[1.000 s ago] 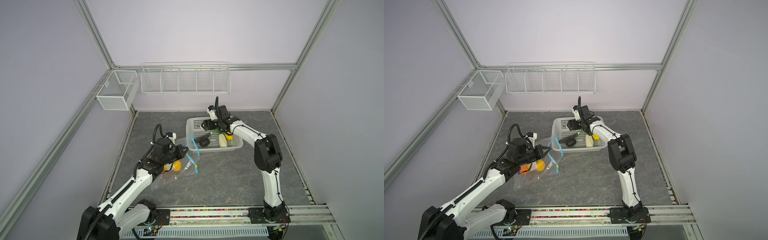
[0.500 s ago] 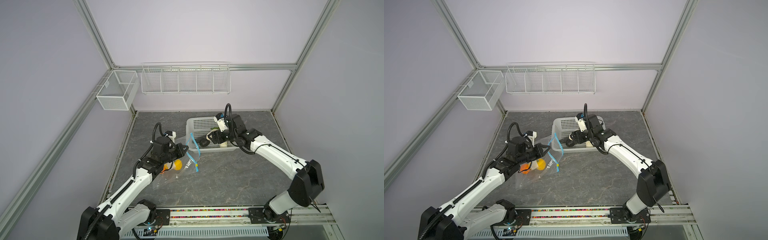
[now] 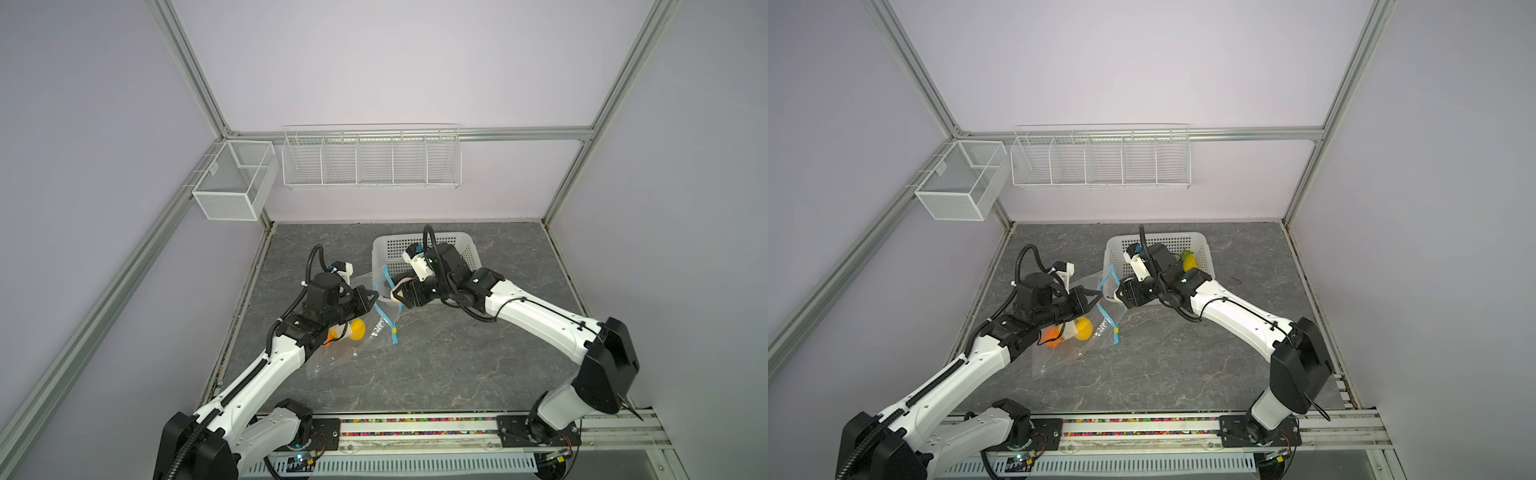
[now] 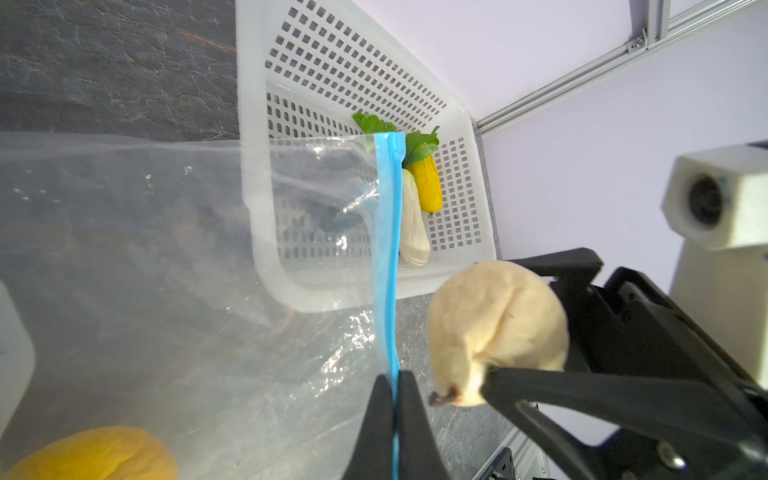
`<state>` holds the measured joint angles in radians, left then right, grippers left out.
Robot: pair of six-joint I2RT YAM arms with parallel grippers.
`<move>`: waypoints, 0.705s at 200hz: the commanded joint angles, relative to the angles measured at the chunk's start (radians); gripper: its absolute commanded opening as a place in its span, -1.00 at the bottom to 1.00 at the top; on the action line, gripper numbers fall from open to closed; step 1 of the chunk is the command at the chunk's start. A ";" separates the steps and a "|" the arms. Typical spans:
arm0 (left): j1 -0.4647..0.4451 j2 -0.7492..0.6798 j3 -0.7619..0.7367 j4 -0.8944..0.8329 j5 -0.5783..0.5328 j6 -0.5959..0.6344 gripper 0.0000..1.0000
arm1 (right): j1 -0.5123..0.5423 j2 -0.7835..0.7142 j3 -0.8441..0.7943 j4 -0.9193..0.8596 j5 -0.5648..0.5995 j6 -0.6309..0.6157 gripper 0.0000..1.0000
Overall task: Place the food in the zip-top bag and seal the zipper
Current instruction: 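Lift the cream pear with the right gripper toward the bag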
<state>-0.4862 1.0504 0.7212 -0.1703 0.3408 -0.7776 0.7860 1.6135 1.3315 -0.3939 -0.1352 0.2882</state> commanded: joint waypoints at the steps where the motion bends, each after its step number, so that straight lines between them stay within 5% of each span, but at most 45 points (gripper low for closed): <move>1: -0.013 -0.014 0.042 0.014 -0.003 -0.008 -1.00 | 0.013 0.045 0.038 0.009 -0.012 0.025 0.33; 141: -0.018 -0.031 0.023 0.031 0.003 -0.009 -1.00 | 0.036 0.156 0.116 -0.017 -0.005 0.051 0.47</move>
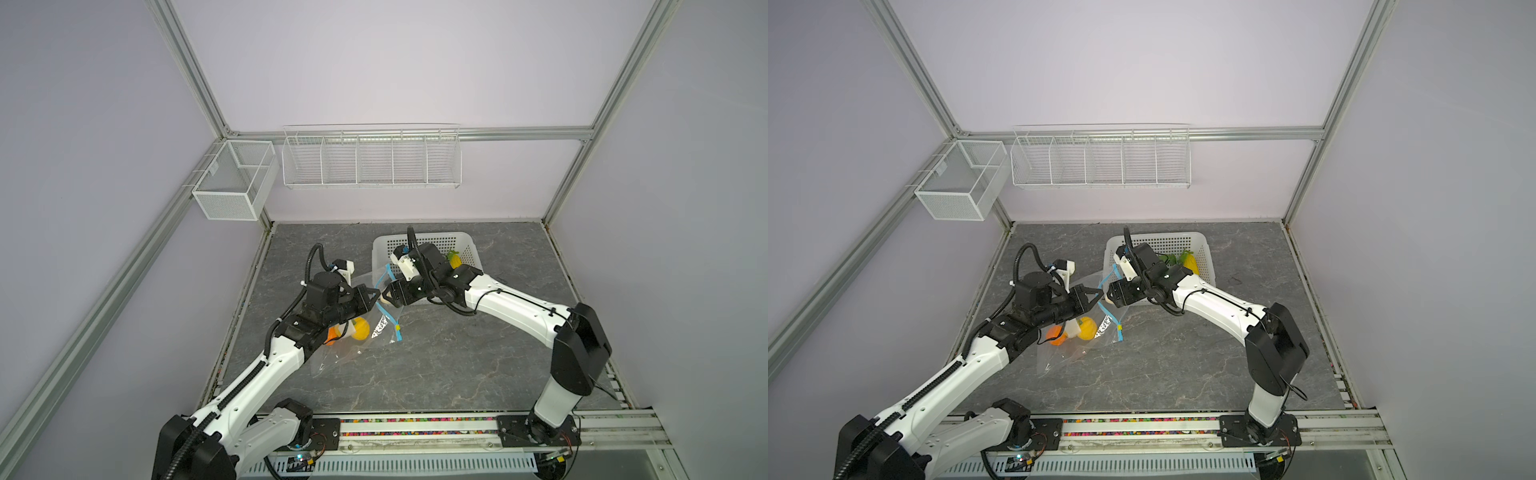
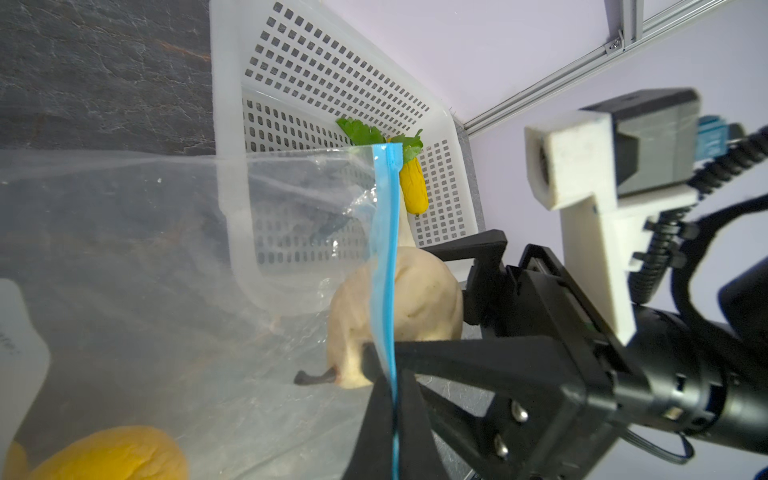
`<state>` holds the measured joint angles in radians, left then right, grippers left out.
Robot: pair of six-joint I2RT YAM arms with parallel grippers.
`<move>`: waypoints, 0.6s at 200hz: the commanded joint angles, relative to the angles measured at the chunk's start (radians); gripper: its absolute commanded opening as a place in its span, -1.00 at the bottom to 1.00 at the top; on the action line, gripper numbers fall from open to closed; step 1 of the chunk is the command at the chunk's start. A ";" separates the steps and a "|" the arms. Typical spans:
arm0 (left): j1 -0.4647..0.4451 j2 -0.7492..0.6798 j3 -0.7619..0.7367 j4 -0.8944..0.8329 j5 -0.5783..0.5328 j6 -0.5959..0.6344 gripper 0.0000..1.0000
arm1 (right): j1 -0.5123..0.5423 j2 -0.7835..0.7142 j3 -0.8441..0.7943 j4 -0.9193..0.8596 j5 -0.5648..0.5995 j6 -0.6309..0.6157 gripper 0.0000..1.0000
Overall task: Place the food in the zip-top bag and seal the zipper
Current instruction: 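Lift the cream pear with the right gripper toward the bag, then open the right gripper to drop the pear into the bag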
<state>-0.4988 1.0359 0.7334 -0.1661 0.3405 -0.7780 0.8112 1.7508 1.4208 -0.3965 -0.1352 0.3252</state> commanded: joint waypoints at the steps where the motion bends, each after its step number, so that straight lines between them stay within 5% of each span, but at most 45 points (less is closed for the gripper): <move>1: -0.006 -0.016 0.010 0.027 0.004 -0.008 -1.00 | 0.011 0.019 0.027 -0.014 -0.004 0.012 0.47; 120: -0.006 -0.004 0.017 0.023 0.008 -0.001 -1.00 | 0.013 0.035 0.058 -0.039 0.009 -0.001 0.81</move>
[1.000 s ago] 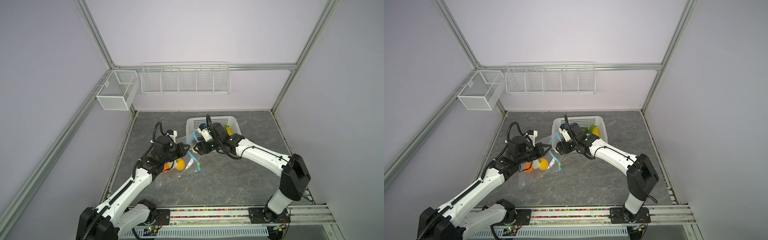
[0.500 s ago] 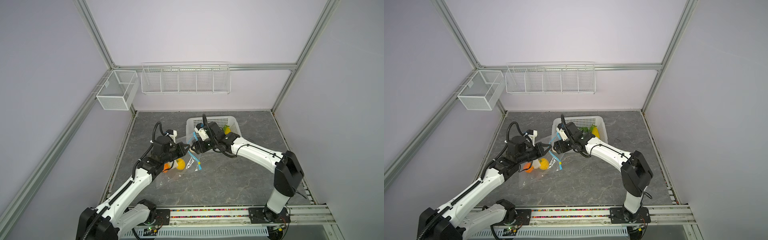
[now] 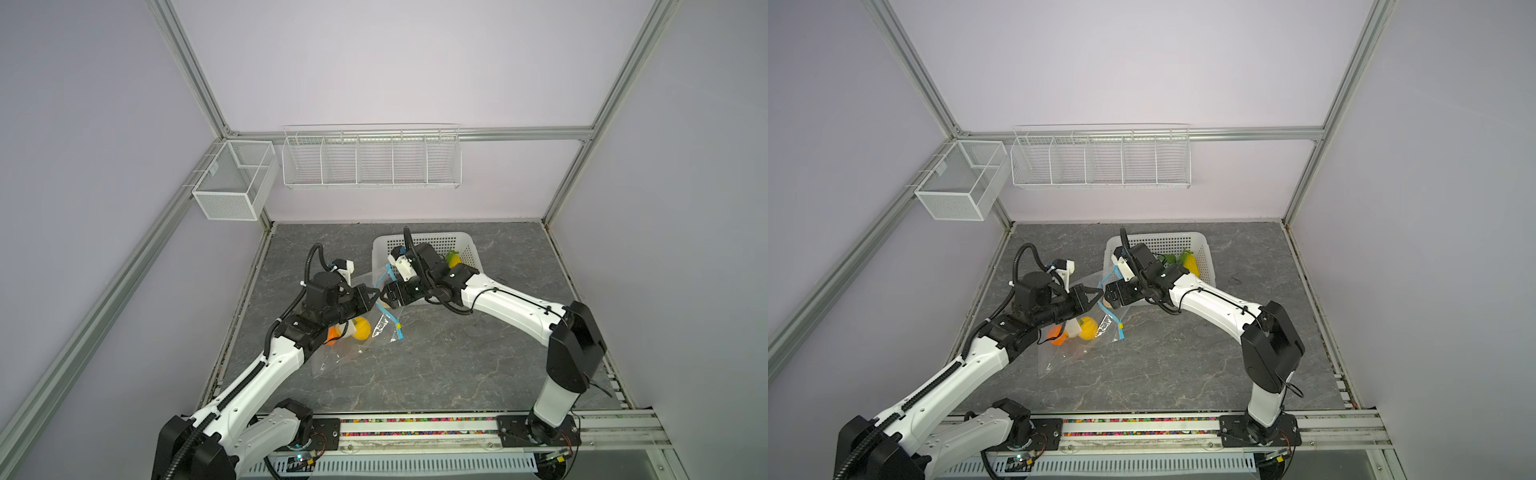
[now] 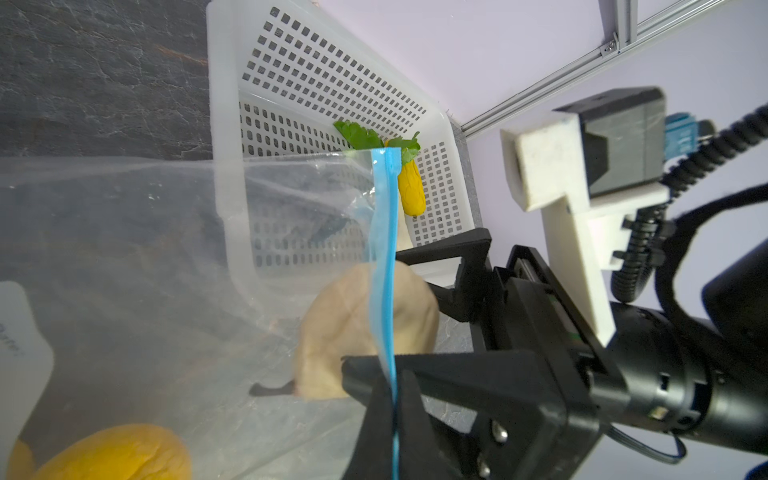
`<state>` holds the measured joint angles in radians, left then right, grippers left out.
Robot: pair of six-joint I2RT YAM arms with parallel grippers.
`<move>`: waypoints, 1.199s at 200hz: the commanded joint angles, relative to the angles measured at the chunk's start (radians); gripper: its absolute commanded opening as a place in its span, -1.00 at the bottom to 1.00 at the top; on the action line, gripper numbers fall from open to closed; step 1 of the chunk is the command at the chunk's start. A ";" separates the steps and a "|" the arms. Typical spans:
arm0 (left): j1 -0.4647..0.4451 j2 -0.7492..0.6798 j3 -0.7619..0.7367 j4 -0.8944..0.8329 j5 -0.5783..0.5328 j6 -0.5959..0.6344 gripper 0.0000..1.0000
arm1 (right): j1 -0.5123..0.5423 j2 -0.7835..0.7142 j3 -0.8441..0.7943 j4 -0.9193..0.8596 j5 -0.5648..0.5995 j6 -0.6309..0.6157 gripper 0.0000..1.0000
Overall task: Place the food in the zip-top bag and seal the zipper
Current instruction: 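Open the right gripper to drop the pear into the bag, then move the right gripper back over the dark round vegetable in the basket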
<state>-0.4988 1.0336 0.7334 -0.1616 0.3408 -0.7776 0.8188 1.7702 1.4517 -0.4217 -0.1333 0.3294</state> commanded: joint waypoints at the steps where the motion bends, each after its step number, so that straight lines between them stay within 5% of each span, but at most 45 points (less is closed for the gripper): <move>1: -0.006 -0.002 0.016 0.019 0.008 -0.002 -1.00 | 0.006 0.015 0.027 -0.014 0.008 -0.005 0.81; 79: -0.006 -0.015 0.016 0.001 0.007 -0.004 -1.00 | -0.003 -0.017 0.049 -0.071 0.033 -0.021 0.81; 134: 0.004 -0.064 0.046 -0.074 -0.030 0.027 -1.00 | -0.061 -0.140 -0.133 -0.047 -0.082 0.165 0.69; 163: 0.026 -0.071 0.035 -0.099 -0.014 0.037 -1.00 | -0.115 -0.167 -0.144 -0.061 -0.006 0.116 0.69; 240: 0.051 -0.065 0.050 -0.152 -0.013 0.067 -1.00 | -0.201 0.070 0.137 -0.206 0.028 0.015 0.65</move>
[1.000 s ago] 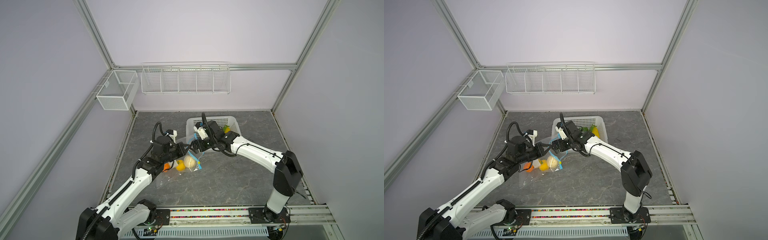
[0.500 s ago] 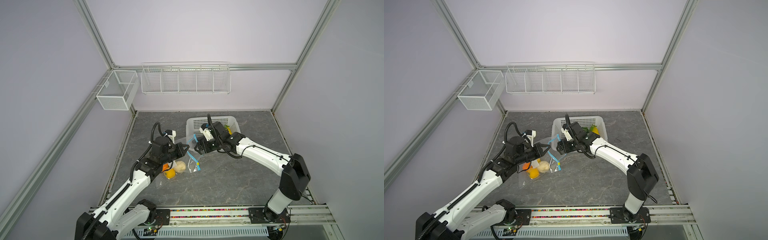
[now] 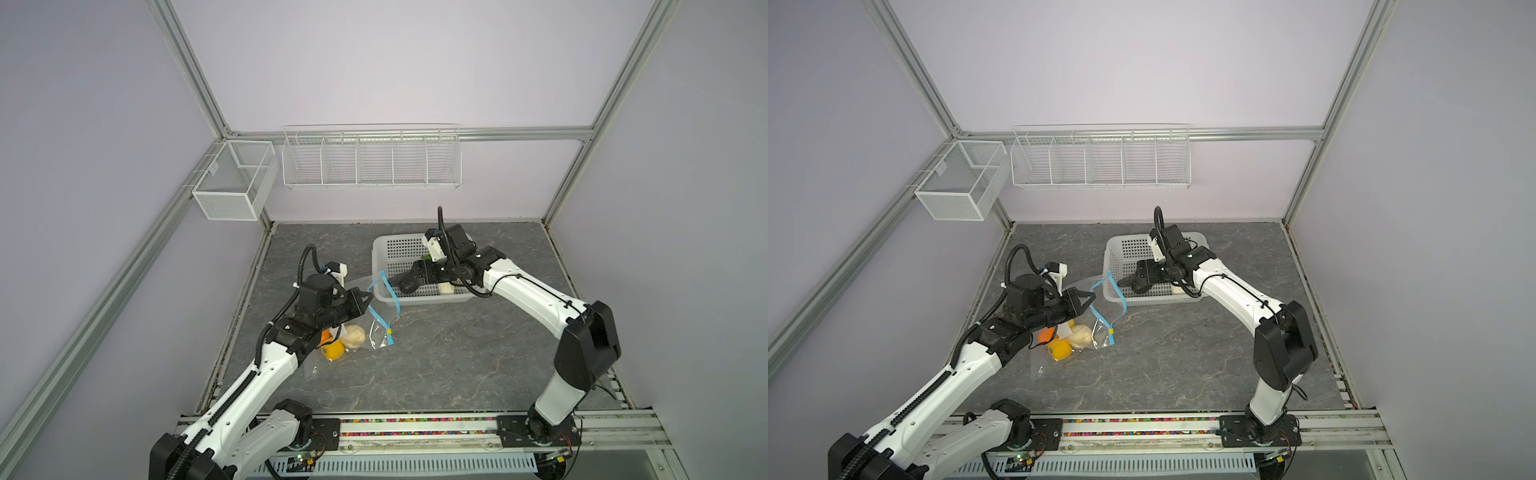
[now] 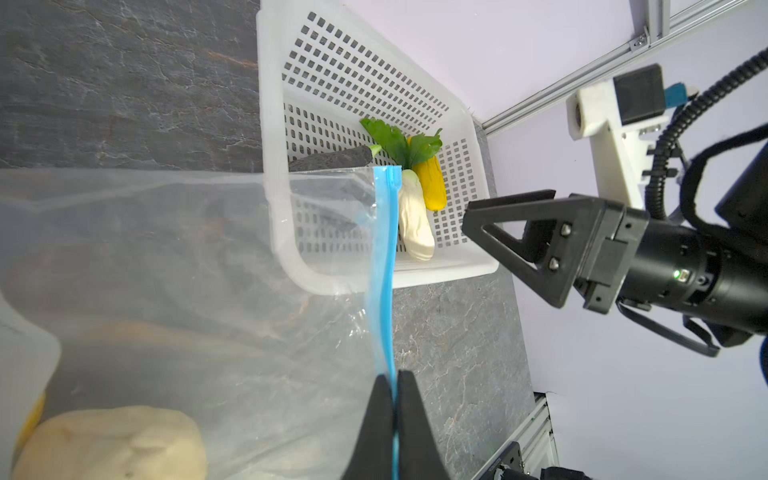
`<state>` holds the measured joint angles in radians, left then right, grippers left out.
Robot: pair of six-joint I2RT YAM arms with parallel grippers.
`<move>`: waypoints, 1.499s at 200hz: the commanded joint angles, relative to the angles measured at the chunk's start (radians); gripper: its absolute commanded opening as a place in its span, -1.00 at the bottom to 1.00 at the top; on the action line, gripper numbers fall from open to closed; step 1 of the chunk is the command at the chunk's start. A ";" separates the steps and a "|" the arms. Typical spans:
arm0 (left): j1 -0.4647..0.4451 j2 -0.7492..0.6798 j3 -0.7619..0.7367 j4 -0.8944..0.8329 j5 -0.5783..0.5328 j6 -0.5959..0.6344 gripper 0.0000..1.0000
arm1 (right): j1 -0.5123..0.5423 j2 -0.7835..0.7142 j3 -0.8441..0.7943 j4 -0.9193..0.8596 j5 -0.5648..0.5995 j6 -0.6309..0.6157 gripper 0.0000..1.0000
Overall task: Place the food in the zip-top bag and seal the zipper
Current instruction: 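Move the right gripper back over the dark round vegetable in the basket, then lower the right gripper and close it on the dark round vegetable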
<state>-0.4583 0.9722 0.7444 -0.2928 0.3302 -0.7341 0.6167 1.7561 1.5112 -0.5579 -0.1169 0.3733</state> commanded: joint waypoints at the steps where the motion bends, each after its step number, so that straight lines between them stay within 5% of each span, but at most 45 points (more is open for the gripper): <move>1: 0.010 -0.001 0.040 -0.021 -0.001 0.024 -1.00 | 0.001 0.088 0.082 -0.073 0.012 -0.029 0.65; 75: 0.015 0.061 0.063 0.006 0.012 0.024 -1.00 | 0.016 0.335 0.353 -0.271 0.101 0.013 0.71; 205: 0.015 0.076 0.055 0.021 0.022 0.025 -1.00 | 0.053 0.512 0.461 -0.277 0.226 0.274 0.67; 300: 0.016 0.053 0.042 0.015 0.017 0.028 -1.00 | 0.067 0.565 0.489 -0.264 0.252 0.296 0.56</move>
<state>-0.4496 1.0439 0.7727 -0.2893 0.3412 -0.7212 0.6849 2.2913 1.9797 -0.8173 0.1173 0.6376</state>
